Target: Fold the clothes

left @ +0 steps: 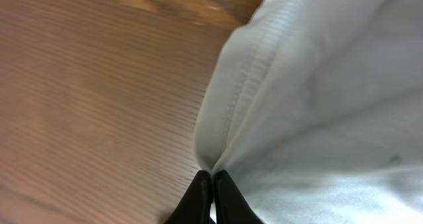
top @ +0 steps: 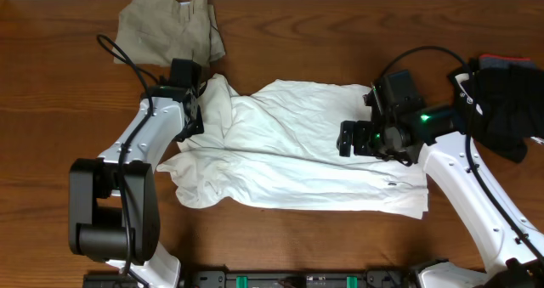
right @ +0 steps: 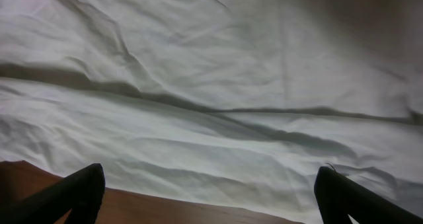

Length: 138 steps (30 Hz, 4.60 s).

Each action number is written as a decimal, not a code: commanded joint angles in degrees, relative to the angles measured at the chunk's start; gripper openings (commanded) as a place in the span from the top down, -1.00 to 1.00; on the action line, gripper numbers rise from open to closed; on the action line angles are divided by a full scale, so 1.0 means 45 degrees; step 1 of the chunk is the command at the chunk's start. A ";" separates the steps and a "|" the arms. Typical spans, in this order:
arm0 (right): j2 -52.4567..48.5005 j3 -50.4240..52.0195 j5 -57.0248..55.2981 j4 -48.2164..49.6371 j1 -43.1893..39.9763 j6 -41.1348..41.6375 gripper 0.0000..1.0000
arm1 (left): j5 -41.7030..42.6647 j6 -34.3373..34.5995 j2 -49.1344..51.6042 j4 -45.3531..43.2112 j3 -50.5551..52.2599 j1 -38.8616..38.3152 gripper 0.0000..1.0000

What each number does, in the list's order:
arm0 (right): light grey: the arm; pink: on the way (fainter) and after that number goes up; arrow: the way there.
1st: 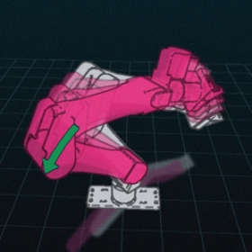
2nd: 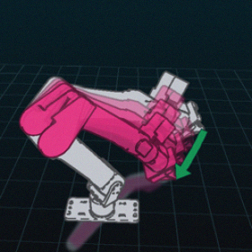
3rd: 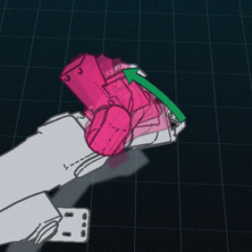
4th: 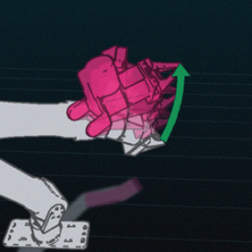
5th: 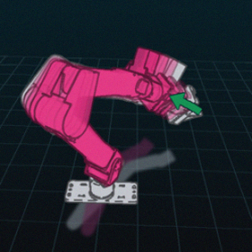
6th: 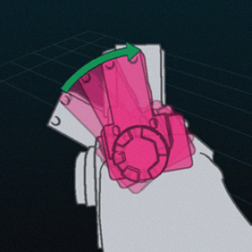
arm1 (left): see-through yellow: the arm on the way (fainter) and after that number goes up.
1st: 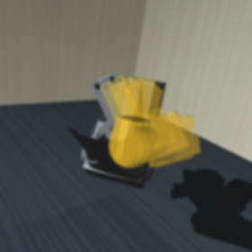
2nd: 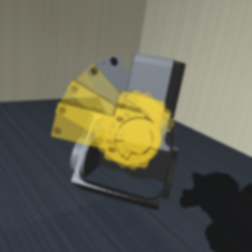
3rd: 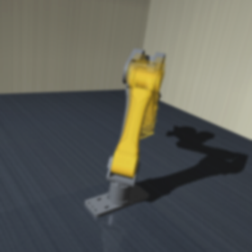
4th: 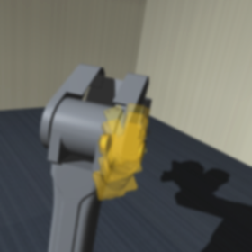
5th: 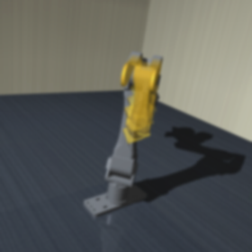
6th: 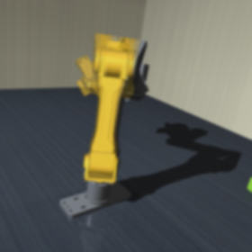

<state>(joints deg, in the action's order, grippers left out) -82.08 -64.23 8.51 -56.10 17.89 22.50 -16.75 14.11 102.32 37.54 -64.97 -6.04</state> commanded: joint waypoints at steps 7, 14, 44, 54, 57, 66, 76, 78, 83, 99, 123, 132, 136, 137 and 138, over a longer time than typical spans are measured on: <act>0.0044 0.0063 0.0005 -0.0015 0.0039 -0.0214 -0.98 | -0.2788 0.1287 -0.0243 0.0471 -0.0155 0.0058 0.88; 0.0044 0.0063 0.0010 -0.0010 0.0039 -0.0214 -0.99 | -0.3881 0.1511 -0.0243 0.0797 -0.0155 0.0058 0.88; 0.0044 0.0078 0.0306 -0.0092 0.0044 -0.0636 -0.99 | -0.3371 0.1695 -0.0481 0.1681 -0.0155 0.0044 -0.11; -0.0593 0.1428 0.1710 0.2147 0.0811 -0.0962 0.02 | -0.1443 0.1695 -0.0544 0.1161 -0.0155 -0.0364 0.88; -0.1137 0.1685 0.2361 0.3342 0.1078 -0.0937 0.29 | -0.0355 0.1647 -0.0544 0.0899 -0.0151 -0.0418 0.88; -0.3327 0.1700 0.1826 0.4629 0.1001 -0.0418 0.57 | 0.0248 0.1540 -0.0520 0.0418 -0.0131 -0.0223 0.88; -0.3755 0.1700 0.1297 0.4571 -0.0029 -0.0155 0.56 | 0.0801 0.0942 -0.0520 -0.0228 0.0136 0.1044 0.88; -0.3764 0.1700 0.1302 0.4522 -0.0155 -0.0160 0.56 | 0.1574 0.0559 -0.0520 -0.0554 0.0189 0.1287 0.88; -0.3764 0.1705 0.1302 0.4512 -0.0204 -0.0155 0.55 | 0.2161 0.0442 -0.0461 -0.0952 0.0199 0.1486 0.88; -0.3813 0.1710 0.0335 0.4299 -0.0277 -0.0151 0.55 | 0.3050 0.0447 0.0899 -0.1083 0.0199 0.1953 0.88; -0.4915 0.1710 0.0350 0.4439 -0.2574 -0.0053 0.73 | 0.2336 0.0121 0.1268 -0.0724 0.0223 0.3109 0.85; -0.4915 0.1710 0.0296 0.4464 -0.3555 -0.0063 0.97 | 0.2341 0.0170 0.2900 -0.0160 0.0223 0.3745 0.85; -0.4915 0.1710 0.0296 0.4410 -0.3920 -0.0141 0.95 | 0.2331 0.0170 0.3196 -0.0165 0.0223 0.3939 0.86; -0.4915 0.1710 0.0277 0.4410 -0.4041 -0.0262 0.95 | 0.2331 0.0170 0.3196 -0.0165 0.0223 0.4012 0.86; -0.4915 0.1710 0.0199 0.4410 -0.4143 -0.0301 0.95 | 0.2331 0.0165 0.3196 -0.0160 0.0219 0.4095 0.86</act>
<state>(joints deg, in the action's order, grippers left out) -102.76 -56.71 12.05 -36.14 0.99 22.04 -4.67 15.16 110.52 36.71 -67.13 10.04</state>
